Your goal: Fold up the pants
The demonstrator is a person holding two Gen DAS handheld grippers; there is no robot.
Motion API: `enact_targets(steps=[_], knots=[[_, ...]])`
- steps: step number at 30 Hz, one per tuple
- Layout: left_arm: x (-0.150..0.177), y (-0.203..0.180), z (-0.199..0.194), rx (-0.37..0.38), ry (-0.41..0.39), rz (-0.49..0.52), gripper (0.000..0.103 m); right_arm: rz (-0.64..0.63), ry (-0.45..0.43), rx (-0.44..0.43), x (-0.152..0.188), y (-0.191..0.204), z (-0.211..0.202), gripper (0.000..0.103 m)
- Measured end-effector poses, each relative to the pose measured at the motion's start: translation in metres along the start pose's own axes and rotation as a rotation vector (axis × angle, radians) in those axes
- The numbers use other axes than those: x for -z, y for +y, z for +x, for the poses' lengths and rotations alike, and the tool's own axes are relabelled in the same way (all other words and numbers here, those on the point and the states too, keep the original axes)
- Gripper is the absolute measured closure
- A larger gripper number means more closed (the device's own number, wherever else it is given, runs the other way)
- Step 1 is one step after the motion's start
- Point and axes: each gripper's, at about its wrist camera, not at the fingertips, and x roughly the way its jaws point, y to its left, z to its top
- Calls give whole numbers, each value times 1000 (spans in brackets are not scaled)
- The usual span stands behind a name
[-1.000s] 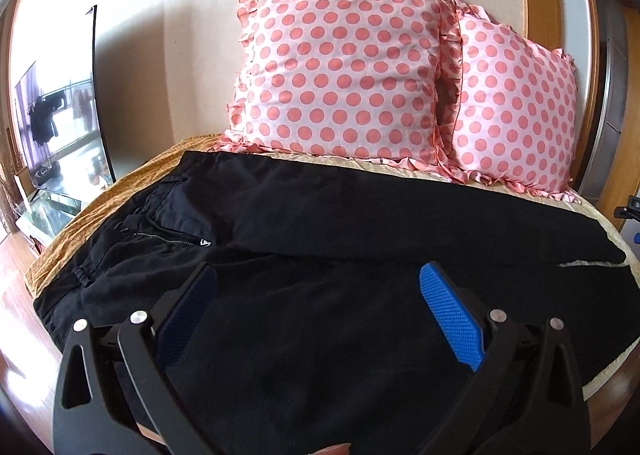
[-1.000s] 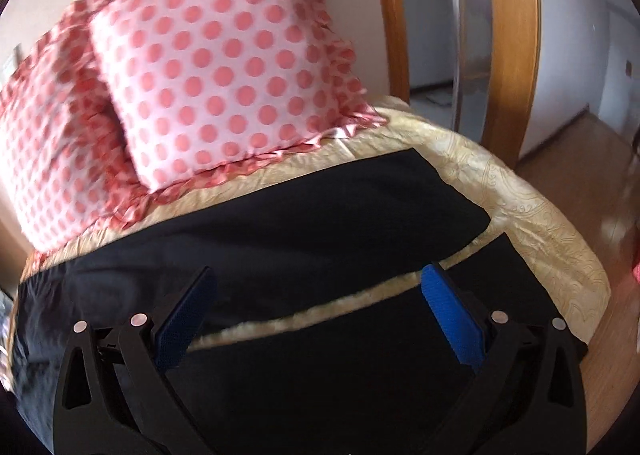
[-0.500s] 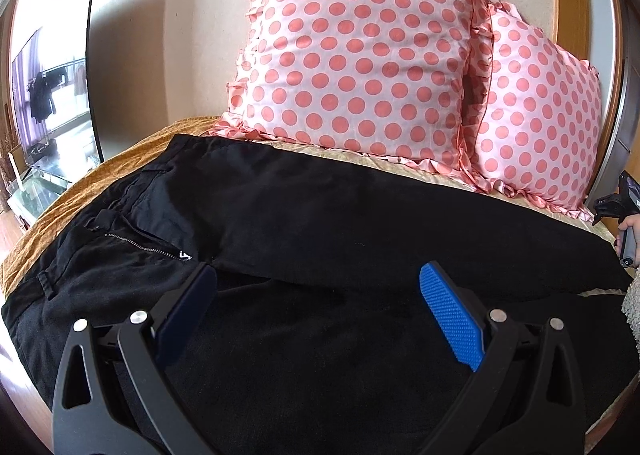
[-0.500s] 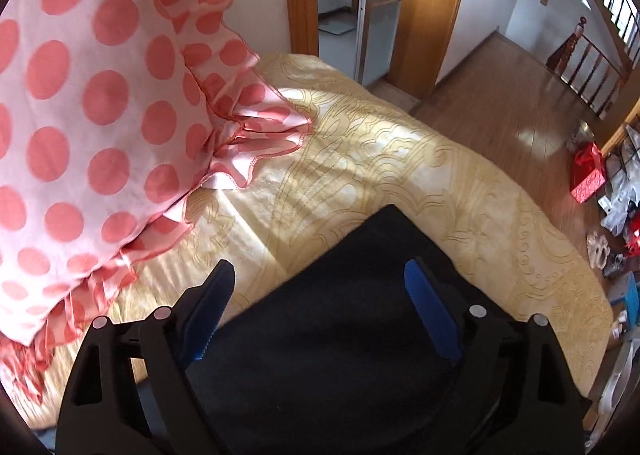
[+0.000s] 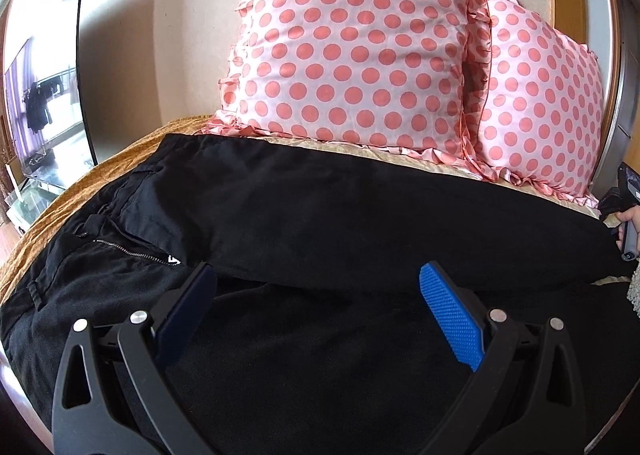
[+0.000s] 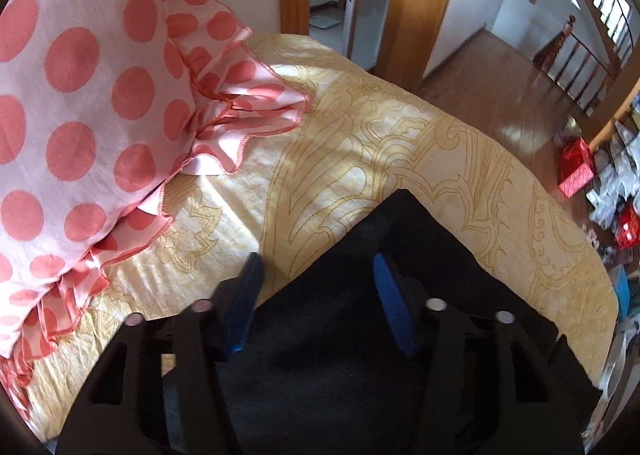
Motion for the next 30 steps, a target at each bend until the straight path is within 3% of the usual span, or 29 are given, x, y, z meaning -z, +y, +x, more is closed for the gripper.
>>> enact_targets(steps=[1,2,7,15,22,26,30], knots=[[1,0,-2,-11,-13,0,2,7,-4,-12,0,-2,-3,85],[2,0,-5,-19,-27,-1,2,25,-5,-47,1,-6,-6,90],[3,1,-13,-55,-39,63,2,92,-10,-210,7,-41,-13,100],[4,31,-20,109,45,-107,2,130,-67,-406,42,-80,-64,101],[2,36,-43,-43,-47,-72,2,90,-128,-525,99,-134,-121,101],[-5,45,-52,-42,-89,-116,2,79,-151,-580,127,-158,-138,101],[-30,42,-43,-24,-23,-52,2,61,-196,-588,158,-180,-154,101]])
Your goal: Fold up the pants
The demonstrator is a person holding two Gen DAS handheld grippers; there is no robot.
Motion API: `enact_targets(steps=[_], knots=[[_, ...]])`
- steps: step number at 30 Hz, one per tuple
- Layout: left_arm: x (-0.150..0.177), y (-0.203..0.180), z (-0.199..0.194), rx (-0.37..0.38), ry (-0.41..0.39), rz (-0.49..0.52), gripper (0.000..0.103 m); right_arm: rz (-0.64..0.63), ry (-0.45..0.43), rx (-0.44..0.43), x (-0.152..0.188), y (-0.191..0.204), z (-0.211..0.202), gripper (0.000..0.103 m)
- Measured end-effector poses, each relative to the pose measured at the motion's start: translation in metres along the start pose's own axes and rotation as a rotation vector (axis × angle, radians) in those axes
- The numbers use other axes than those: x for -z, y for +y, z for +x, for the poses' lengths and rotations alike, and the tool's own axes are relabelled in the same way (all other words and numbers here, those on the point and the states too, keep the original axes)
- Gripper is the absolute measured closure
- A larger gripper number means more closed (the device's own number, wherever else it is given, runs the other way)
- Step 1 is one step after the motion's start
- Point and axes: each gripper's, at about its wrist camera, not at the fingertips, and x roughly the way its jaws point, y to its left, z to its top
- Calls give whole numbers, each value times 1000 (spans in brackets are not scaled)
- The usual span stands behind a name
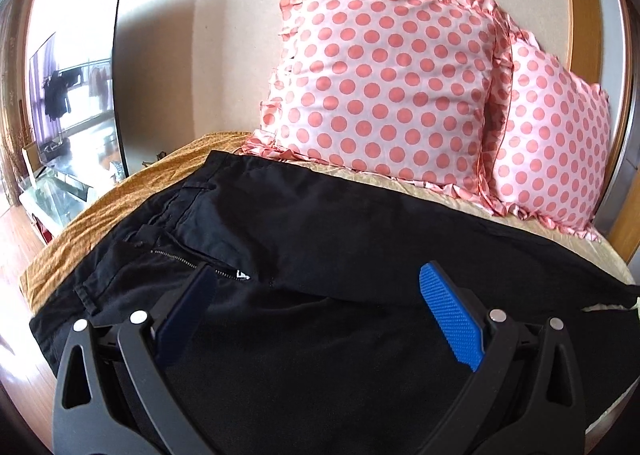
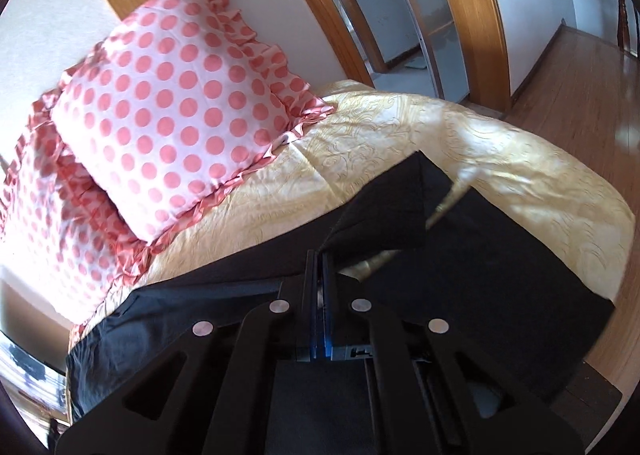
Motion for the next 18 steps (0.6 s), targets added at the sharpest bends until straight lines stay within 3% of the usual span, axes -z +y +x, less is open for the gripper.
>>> enact_targets(steps=[4,9,11,14,18], knots=[[-32,-3,23,0,27,47,2,4,-12,6,20,-15,-18,101],[-83,12,88,60,221,-107,2,19,9,12,36,-29,-21,101],[-96,19,122,48,284,-158,3,11,18,21,39,-31,-19,101],[-114,17,166,-4,335,-136,16,-50,18,70,43,-24,-15,101],[-129,10,222,-103,400,-129,17,-133,11,135,44,-14,-10,101]])
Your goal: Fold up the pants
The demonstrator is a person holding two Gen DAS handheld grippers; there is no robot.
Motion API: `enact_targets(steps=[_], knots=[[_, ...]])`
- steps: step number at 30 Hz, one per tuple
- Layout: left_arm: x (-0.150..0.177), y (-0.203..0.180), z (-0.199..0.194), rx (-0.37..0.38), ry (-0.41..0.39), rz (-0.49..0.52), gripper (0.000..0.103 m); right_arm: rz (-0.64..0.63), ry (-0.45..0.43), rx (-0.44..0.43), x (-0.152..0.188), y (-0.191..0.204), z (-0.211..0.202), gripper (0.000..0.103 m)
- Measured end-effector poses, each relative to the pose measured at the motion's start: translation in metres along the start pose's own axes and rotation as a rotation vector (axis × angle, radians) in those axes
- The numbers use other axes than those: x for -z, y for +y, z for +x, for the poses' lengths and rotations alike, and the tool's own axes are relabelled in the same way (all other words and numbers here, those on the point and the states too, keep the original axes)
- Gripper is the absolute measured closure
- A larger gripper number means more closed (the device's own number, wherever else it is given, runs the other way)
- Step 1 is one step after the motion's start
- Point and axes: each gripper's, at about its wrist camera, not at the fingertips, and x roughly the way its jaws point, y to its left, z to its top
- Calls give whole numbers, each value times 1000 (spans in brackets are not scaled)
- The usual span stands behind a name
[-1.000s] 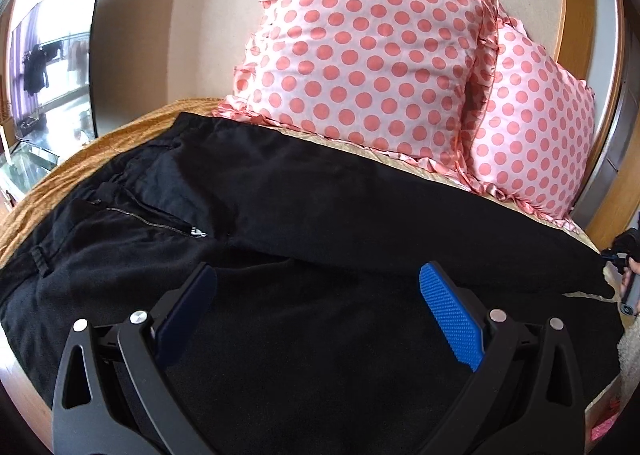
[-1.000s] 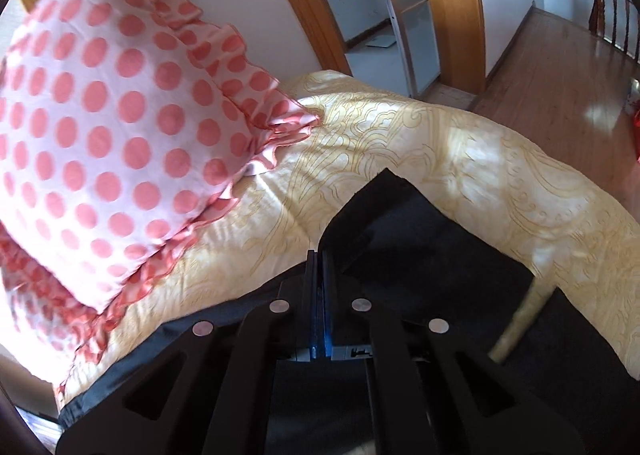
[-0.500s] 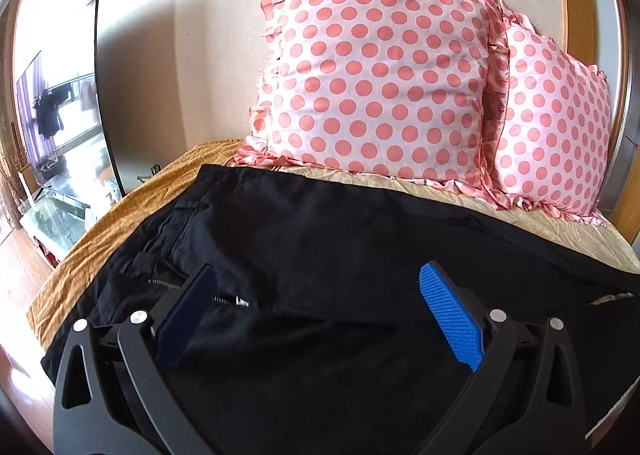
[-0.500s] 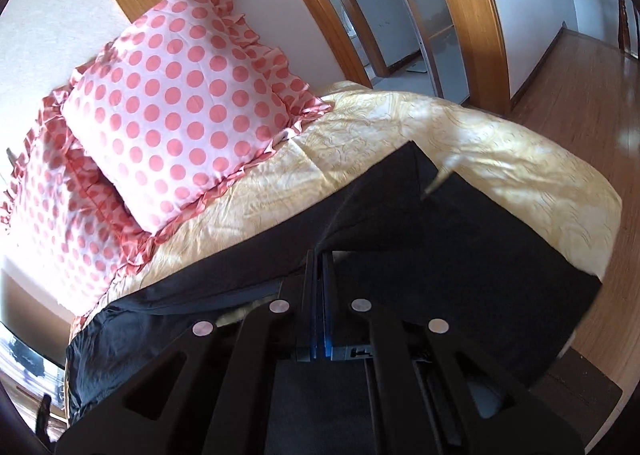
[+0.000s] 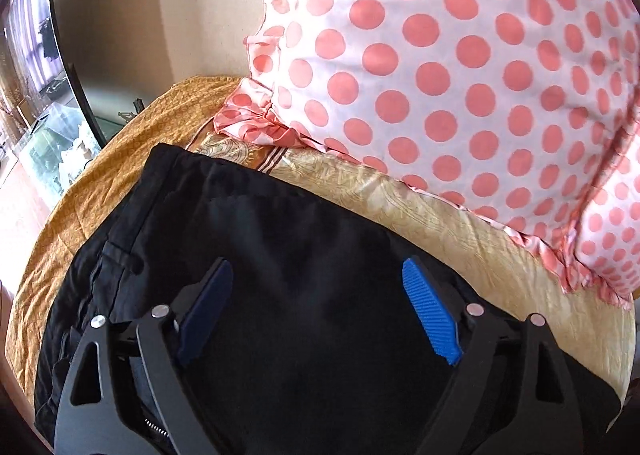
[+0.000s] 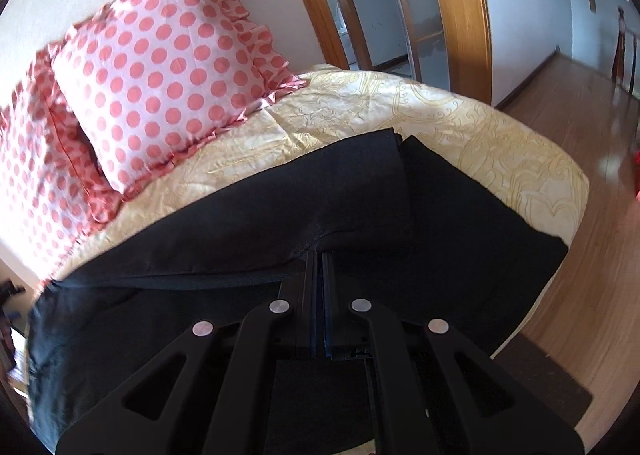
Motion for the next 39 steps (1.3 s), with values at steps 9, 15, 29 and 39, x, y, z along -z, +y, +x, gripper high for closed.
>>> enact_targets(steps=[9,15,29,39], knots=[[-40,-24,74,-113,207,-86,34,-70,-1,52,-2,7,8,101],[-52,-18,101,-179,274,-191,35,-104,-5,66,0,9,9,101],[-12,30,19,-35,23,-254,88,-142,-35,46,-5,12,6,101],[87,84,-112,145,-208,-223,89,-128,-68,52,-12,4,-4,101]])
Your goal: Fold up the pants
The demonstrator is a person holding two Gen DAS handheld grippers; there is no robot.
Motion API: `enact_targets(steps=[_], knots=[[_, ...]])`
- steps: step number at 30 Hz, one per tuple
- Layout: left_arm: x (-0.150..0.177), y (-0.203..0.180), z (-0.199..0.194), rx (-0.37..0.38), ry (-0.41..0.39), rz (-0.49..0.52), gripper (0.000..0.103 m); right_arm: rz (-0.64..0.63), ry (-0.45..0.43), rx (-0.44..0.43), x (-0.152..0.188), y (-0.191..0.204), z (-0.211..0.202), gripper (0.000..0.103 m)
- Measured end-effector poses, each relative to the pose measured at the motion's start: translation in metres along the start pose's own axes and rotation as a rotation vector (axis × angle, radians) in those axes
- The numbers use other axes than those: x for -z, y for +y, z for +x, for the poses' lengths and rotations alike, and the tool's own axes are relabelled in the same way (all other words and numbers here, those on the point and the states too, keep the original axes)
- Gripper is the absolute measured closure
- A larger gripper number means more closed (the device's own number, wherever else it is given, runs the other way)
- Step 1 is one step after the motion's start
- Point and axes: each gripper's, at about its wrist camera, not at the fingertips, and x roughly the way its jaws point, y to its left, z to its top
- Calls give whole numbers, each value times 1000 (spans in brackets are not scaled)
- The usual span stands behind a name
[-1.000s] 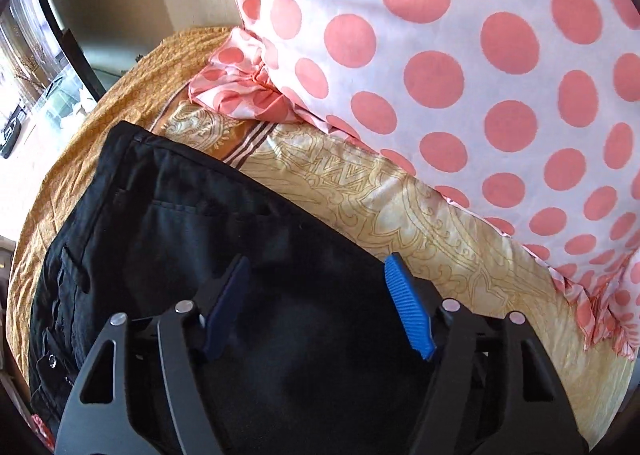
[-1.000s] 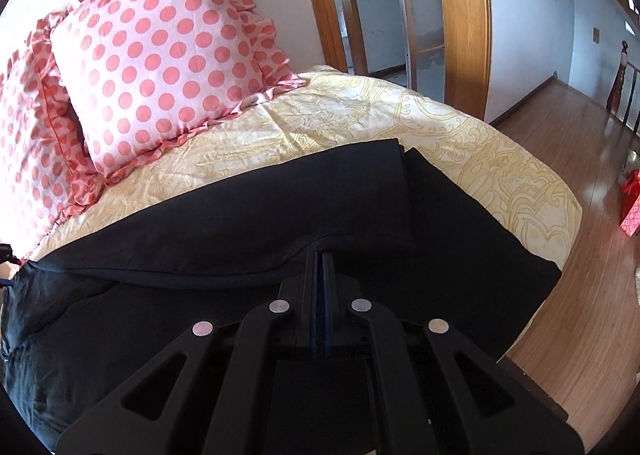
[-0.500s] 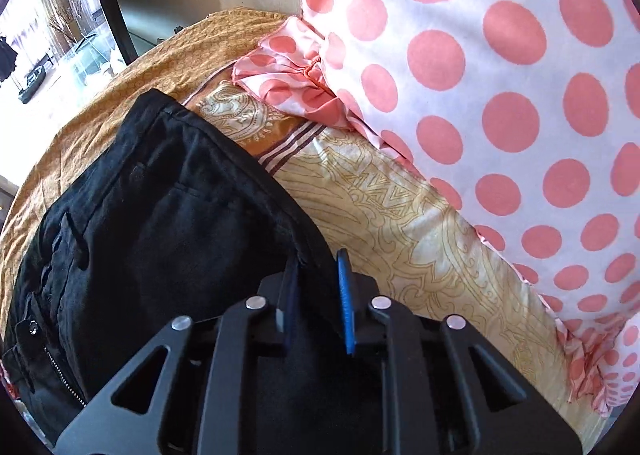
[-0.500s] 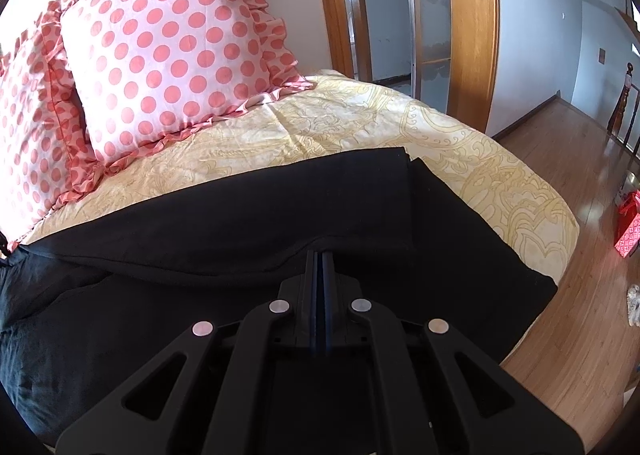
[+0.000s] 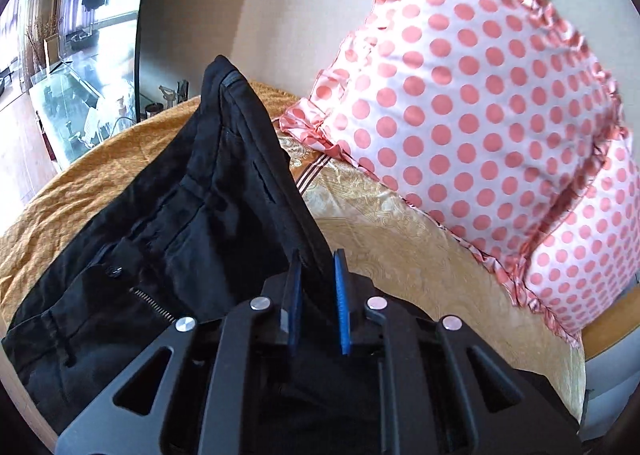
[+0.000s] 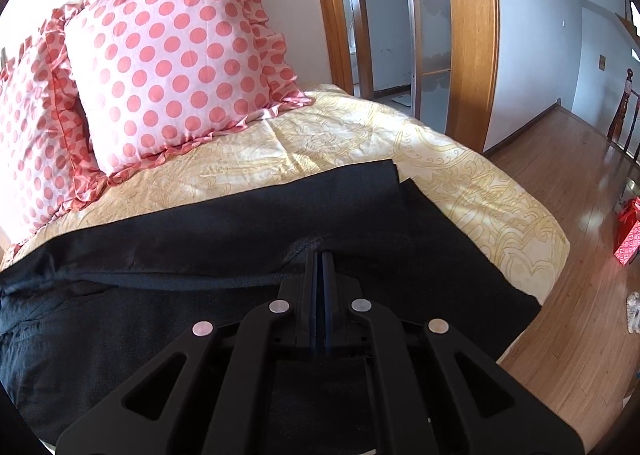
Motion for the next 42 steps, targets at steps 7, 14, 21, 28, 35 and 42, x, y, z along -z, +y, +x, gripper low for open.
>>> enact_targets(steps=[7,14,21,28,35,42], knots=[[54,45,-82,30,-109,1,89,-5,-63,18,-14,-4,-16,101],[104,82,-119,-24,-118,-13,89,-21,-79,53,-11,-13,-30,101],[154,109,-96,-118,-27,-8,88,-30,46,51,12,-20,-19,96],[163,115,-103,-148,-87,-22,43,-62,-8,-110,32,0,-59,28],[163,119,-109,-132,-116,-23,30,61,195,-518,38,37,-38,49],[165,118,-105,-125,-107,3,26,148,316,-496,46,59,4,53]])
